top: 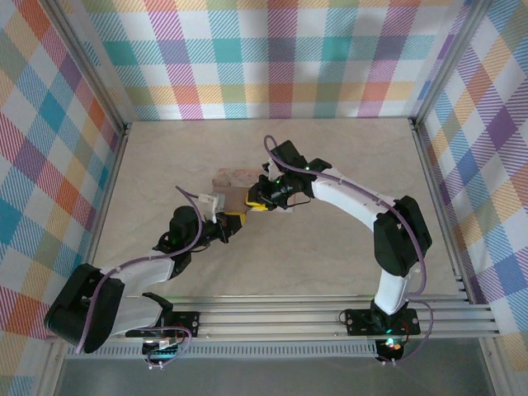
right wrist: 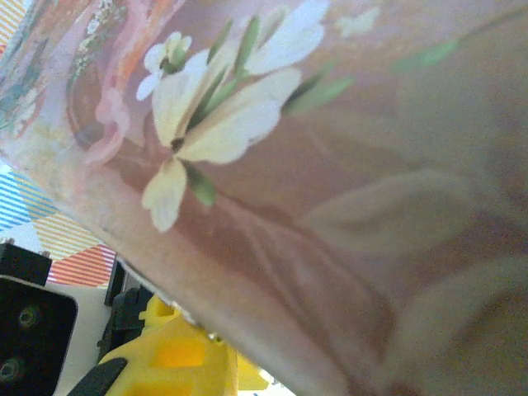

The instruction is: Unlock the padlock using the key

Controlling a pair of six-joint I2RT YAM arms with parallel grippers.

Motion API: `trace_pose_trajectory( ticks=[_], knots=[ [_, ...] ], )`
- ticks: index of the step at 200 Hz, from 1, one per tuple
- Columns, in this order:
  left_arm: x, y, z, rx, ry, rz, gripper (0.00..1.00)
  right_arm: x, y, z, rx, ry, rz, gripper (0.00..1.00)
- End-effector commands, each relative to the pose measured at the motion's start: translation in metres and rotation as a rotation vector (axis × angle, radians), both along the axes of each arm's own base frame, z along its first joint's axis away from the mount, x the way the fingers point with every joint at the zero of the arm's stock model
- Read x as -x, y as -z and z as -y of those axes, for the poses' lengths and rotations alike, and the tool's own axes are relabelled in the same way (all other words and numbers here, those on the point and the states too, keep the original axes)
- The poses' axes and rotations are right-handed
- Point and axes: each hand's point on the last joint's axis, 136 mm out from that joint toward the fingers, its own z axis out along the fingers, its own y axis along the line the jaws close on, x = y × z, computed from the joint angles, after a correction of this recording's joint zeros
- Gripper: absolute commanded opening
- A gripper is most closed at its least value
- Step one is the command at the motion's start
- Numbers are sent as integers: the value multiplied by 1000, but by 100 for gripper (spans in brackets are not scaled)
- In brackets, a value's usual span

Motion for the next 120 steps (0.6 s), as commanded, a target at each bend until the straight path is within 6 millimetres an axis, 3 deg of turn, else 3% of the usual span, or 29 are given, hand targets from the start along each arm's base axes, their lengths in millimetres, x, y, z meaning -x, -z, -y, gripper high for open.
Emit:
trace_pose_trajectory(
  ticks=[1, 79, 120],
  knots=[
    [-3, -4, -2, -30, -23, 44, 0, -8, -31, -11, -94, -17, 67, 0],
    [-5, 4, -8, -42, -65, 23, 0, -7, -25, -6, -59, -14, 75, 0],
    [8, 35, -44, -139, -217, -78, 0, 8, -5, -1, 144, -64, 215, 0]
  ],
)
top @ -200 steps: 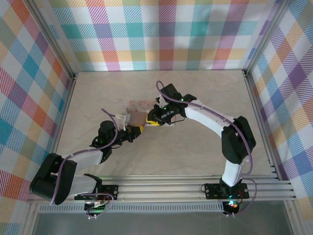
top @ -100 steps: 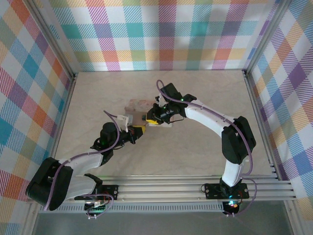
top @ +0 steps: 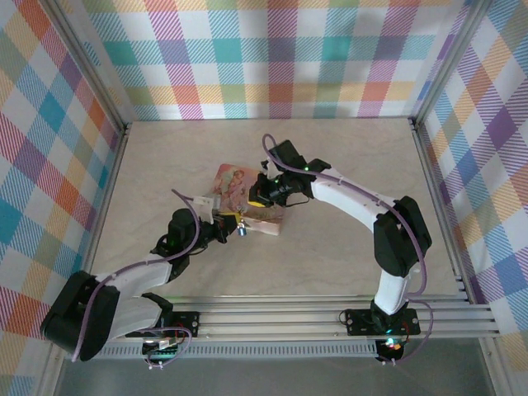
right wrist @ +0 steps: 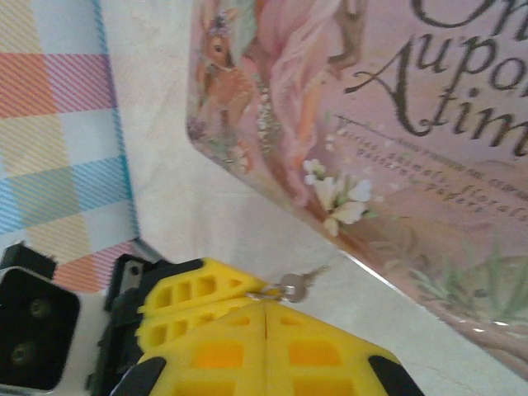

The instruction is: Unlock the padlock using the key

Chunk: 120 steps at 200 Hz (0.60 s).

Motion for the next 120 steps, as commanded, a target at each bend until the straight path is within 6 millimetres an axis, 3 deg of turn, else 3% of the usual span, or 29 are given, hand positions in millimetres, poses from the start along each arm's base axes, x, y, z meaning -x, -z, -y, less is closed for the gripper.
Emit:
trace_pose_trajectory(
  ticks=[1, 27, 58, 82, 120],
  knots=[
    [12, 25, -24, -81, -100, -65, 0, 15, -6, -1, 118, -61, 137, 0],
    [30, 34, -43, -102, -153, -89, 0, 43, 20, -8, 212, -134, 184, 0],
    [45, 31, -56, -65, -190, -83, 0, 64, 65, 1, 300, -177, 149, 0],
    [48, 27, -61, -44, -213, -72, 0, 61, 89, 17, 390, -188, 176, 0],
    [47, 27, -58, -51, -200, -82, 0, 33, 97, 34, 465, -179, 265, 0]
  ],
)
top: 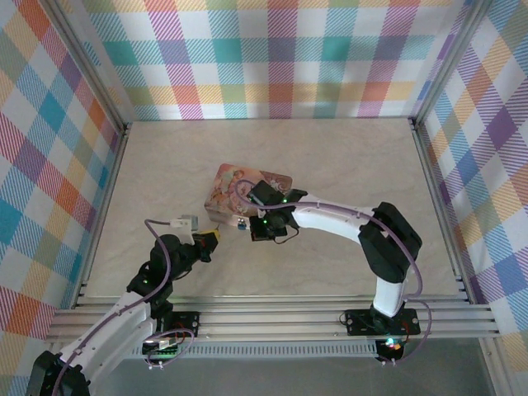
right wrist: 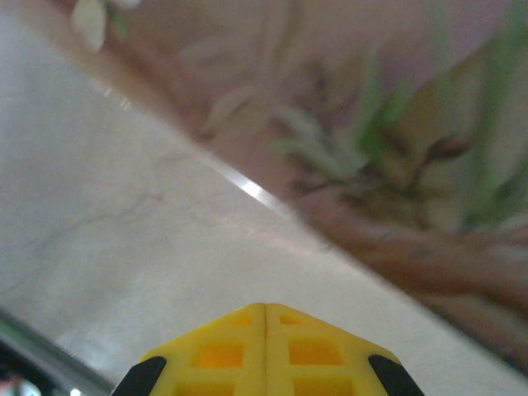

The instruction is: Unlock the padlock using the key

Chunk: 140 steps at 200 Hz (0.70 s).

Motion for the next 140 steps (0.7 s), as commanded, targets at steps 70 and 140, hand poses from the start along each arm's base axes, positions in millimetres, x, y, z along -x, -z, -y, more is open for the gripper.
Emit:
trace_pose_trajectory(
  ticks=[70, 140],
  knots=[
    [-5, 7, 11, -44, 49, -64, 0, -64, 2, 27, 20, 24, 162, 1],
    [-9, 16, 8, -76, 24, -125, 0, -32, -2, -1, 93, 35, 284, 52]
  ],
)
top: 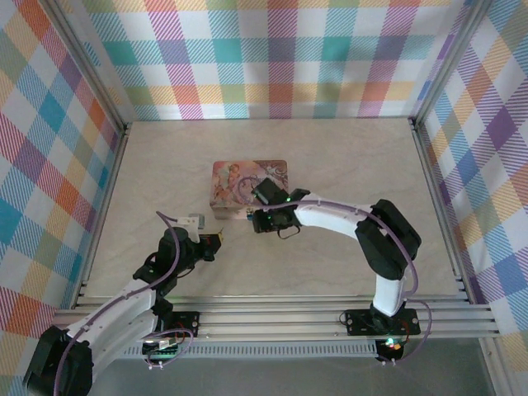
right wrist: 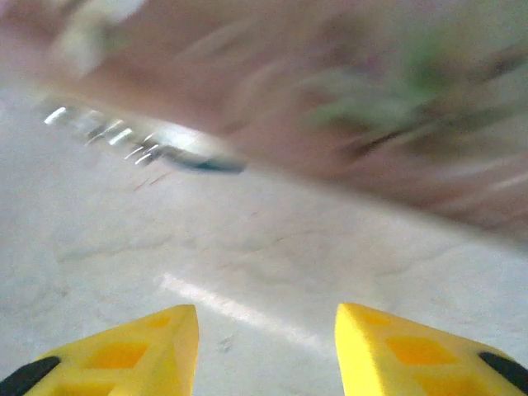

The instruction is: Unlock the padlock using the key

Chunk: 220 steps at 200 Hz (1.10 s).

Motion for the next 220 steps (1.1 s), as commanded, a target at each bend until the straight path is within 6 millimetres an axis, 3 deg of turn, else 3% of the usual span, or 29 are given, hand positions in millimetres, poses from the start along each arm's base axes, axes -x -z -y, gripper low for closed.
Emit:
trace_pose_trajectory(
  ticks=[1, 80, 179, 220],
  knots=[
    [-5, -10, 2, -10, 5, 15, 0, 1, -13, -11, 5, 33, 82, 52],
    [-4, -8, 3, -22, 16, 8, 0, -36, -1, -43, 66, 58, 141, 59],
    [-2, -8, 7, -13, 42, 10, 0, -65, 13, -46, 130, 121, 204, 54],
    [-1, -9, 8, -9, 54, 11, 0, -73, 10, -44, 105, 143, 205, 50]
  ],
)
